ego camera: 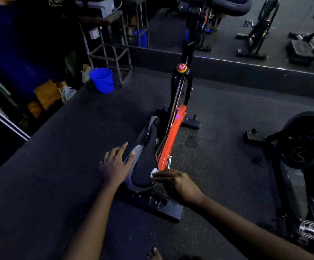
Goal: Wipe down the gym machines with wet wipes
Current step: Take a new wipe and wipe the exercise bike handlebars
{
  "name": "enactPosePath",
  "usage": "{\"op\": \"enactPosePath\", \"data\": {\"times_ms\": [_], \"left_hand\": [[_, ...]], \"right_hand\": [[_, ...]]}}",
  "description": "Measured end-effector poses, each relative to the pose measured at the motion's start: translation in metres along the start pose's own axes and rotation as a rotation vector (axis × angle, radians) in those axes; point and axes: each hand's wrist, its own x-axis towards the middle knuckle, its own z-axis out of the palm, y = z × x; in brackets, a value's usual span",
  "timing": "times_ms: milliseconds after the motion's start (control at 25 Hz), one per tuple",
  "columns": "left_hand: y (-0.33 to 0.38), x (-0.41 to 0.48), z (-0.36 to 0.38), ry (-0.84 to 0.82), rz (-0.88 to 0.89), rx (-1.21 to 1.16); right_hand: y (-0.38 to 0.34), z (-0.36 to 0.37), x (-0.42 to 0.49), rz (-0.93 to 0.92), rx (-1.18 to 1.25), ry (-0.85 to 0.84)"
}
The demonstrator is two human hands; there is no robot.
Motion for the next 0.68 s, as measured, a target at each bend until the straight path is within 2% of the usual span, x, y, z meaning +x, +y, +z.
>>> {"op": "enactPosePath", "data": {"times_ms": [160,280,400,600,680], "left_hand": [[-0.002,-0.006,-0.005,0.008,0.015,-0.116],[0.010,-0.015,-0.007,0.061,0.028,-0.237],[0.047,-0.018,-0.002,0.122,0.102,-0.235],[0.132,0.005,0.023,0.049,0.141,-0.343],[0.186,0.025,0.038,0.049,0.167,-0.404]], "right_hand": [[0.020,-0.018,-0.002,0.259,0.043,0.090],[0.042,-0.039,-0.004,0.383,0.060,0.173],[0.074,-0.067,-0.003,0.424,0.104,0.250],[0.139,-0.138,0.006,0.404,0.134,0.337],[0.174,-0.186,0.005,0.403,0.130,0.392]]}}
